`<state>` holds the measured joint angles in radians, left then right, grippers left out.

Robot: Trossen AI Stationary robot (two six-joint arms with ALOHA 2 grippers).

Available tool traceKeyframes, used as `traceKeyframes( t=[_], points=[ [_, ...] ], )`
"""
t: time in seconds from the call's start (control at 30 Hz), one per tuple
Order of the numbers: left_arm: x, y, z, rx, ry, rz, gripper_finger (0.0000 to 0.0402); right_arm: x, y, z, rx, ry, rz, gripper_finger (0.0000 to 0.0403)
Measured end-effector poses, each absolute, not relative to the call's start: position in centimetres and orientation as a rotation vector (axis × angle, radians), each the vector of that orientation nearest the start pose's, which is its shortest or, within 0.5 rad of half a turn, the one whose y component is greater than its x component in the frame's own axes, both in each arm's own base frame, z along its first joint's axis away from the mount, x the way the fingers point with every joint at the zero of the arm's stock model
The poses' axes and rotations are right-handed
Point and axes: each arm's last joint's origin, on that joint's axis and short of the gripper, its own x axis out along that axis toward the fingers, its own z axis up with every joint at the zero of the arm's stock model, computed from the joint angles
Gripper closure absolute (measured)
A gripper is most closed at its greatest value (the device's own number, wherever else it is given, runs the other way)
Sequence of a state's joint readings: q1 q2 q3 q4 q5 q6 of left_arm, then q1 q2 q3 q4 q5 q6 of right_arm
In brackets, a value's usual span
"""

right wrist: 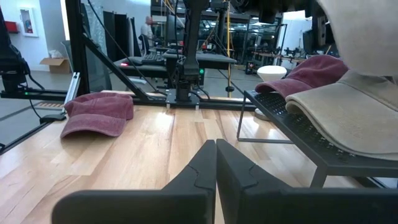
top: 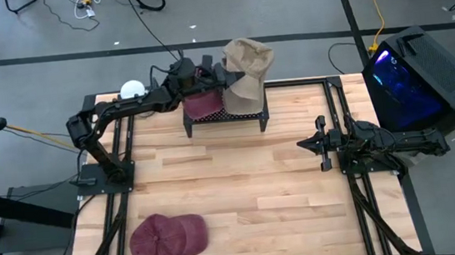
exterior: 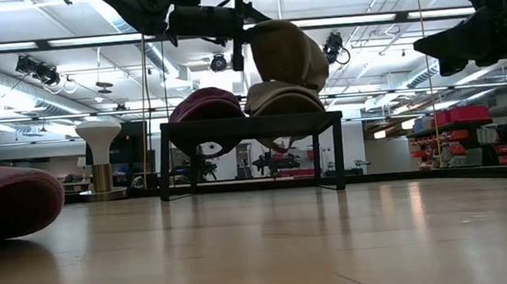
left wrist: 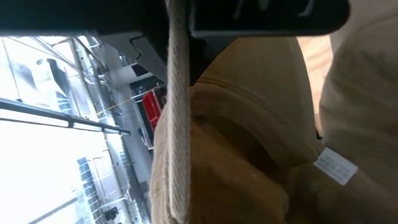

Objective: Pick & Place hat
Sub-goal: Stack the brown cap on the brown cap on the shelf

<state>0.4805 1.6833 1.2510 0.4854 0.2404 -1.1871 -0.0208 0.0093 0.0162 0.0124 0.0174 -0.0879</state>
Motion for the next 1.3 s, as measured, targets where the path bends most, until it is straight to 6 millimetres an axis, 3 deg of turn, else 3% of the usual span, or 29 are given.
traceKeyframes(
  t=[0.7, 1.0, 1.3],
  points=[
    [35.3, 17.6, 32.1, -1.144, -0.197, 0.183, 0.0376, 9.7, -0.3, 17.0, -0.088, -0.018, -0.039, 0.0392],
    [35.6, 17.2, 30.8, -1.204, -0.13, 0.325, 0.0299, 9.7, -0.3, 17.0, -0.088, -0.018, -0.039, 0.0392],
    [35.4, 17.5, 30.8, -1.175, -0.11, 0.317, 0.0202, 9.7, -0.3, 17.0, -0.088, -0.018, -0.039, 0.0392]
  ],
)
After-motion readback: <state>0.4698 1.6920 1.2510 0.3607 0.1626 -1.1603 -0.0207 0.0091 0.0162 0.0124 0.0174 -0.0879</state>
